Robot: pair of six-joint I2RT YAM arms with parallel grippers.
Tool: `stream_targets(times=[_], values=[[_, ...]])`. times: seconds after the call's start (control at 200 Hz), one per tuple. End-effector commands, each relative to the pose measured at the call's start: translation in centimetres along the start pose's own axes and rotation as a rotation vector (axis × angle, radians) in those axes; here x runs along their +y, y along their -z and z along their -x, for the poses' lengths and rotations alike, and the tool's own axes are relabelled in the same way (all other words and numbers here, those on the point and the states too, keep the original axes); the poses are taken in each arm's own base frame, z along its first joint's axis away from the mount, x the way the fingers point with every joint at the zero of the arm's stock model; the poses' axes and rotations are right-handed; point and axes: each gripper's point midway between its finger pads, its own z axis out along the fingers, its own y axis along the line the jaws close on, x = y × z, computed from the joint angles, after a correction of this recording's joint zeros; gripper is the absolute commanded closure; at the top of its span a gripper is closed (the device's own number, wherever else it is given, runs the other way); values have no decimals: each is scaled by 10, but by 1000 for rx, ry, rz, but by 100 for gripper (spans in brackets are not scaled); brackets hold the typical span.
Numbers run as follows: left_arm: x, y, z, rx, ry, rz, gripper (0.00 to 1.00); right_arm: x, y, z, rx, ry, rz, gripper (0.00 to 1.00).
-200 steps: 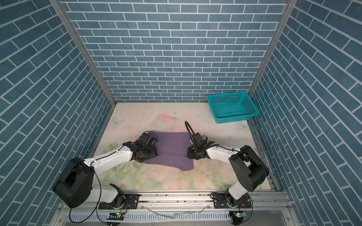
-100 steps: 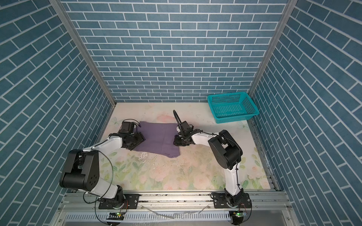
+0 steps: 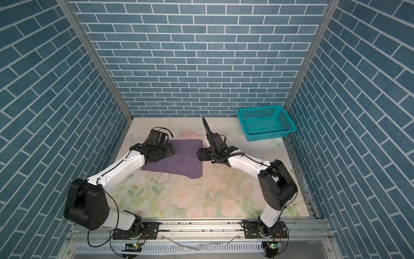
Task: Fold and stack the trousers
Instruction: Move the trousers to the center of the table, then move the trousers to the top-left of the table.
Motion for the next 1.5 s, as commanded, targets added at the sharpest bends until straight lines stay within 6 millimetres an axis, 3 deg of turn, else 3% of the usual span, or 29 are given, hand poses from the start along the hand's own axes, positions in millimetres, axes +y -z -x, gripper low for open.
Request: stream_targets(times=[0.0, 0.13, 0.25, 0.46, 0.635, 0.805, 1.185, 1.36, 1.495], values=[[16, -10, -40, 81, -42, 107, 22, -35, 39, 10, -131, 62, -180, 15], [9, -25, -63, 127, -39, 101, 22, -56, 74, 4, -176, 71, -272, 12], [4, -42, -71, 160, -22, 95, 22, -69, 91, -10, -184, 62, -312, 12], [2, -74, -84, 227, -7, 121, 22, -94, 102, -33, -171, 41, -400, 13], [23, -101, -88, 280, 76, 141, 23, -101, 104, -33, -187, 40, -429, 13], [56, -116, -68, 264, 178, 159, 23, -105, 94, -34, -149, 46, -441, 13], [93, -150, -15, 244, 328, 143, 24, -114, 60, -33, -46, 46, -476, 13], [93, -146, 6, 227, 334, 140, 24, -113, 48, -26, -27, 38, -463, 15], [63, -120, 21, 174, 269, 104, 24, -109, 50, -19, -45, 32, -441, 15]])
